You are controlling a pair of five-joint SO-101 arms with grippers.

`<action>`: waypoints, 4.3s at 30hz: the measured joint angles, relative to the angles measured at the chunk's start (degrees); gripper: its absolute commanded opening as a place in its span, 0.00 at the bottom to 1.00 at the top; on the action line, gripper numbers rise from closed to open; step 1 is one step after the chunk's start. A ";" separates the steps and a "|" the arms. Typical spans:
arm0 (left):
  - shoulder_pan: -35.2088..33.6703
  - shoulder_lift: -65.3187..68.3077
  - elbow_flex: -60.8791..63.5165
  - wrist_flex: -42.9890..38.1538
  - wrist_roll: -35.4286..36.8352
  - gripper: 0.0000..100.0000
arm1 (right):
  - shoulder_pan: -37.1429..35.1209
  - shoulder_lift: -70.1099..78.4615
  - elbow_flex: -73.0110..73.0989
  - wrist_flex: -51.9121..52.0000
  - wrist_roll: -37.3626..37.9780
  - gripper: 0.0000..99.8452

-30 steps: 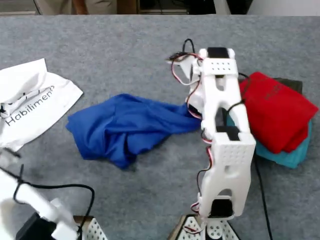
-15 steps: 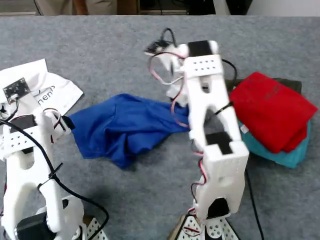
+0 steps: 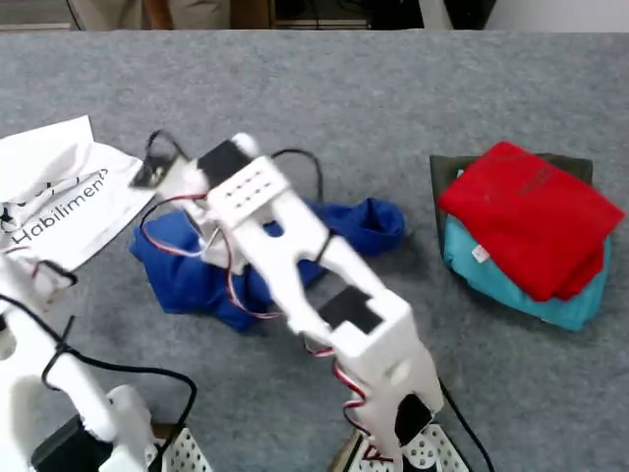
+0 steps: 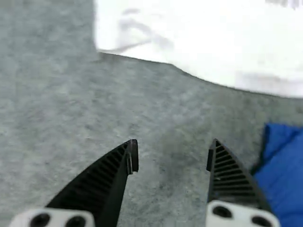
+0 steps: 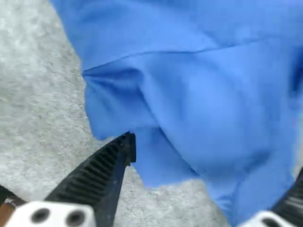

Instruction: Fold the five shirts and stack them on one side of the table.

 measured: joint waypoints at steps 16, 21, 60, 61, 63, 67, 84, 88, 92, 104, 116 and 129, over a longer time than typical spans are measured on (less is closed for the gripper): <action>-5.19 0.00 0.00 0.00 -1.05 0.24 | 1.85 -4.48 13.19 0.00 -0.09 0.01; -5.19 0.00 0.00 0.00 -1.14 0.24 | 1.85 -23.21 28.57 0.00 4.40 0.01; 30.07 0.00 6.77 -14.24 2.73 0.24 | 21.19 -17.32 29.01 0.00 18.64 0.33; 31.12 0.00 8.18 -15.47 2.73 0.24 | 21.19 -16.09 29.01 0.00 18.64 0.33; 32.97 0.00 10.90 -18.11 2.73 0.24 | 21.19 -13.45 29.01 -0.18 18.64 0.33; 36.57 0.00 17.05 -23.74 2.73 0.22 | 21.19 -7.12 29.01 -3.69 18.64 0.29; 38.15 0.00 18.99 -28.04 2.81 0.02 | 21.89 3.43 11.25 -0.18 13.54 0.02; 35.43 0.00 15.82 -21.89 2.73 0.02 | 22.51 2.81 4.31 0.00 9.76 0.02; 28.75 0.00 8.00 -13.89 2.46 0.02 | 22.51 -0.79 -3.43 0.00 7.82 0.02; 7.30 0.00 -16.18 -0.09 -3.08 0.02 | 16.88 -7.65 -31.74 0.00 1.14 0.02; -5.98 0.00 -44.13 18.64 -3.52 0.02 | 15.91 -7.65 -52.22 0.09 -5.19 0.00; -8.53 -0.44 -60.22 30.51 -5.01 0.02 | 12.66 -8.79 -54.95 0.18 -5.36 0.00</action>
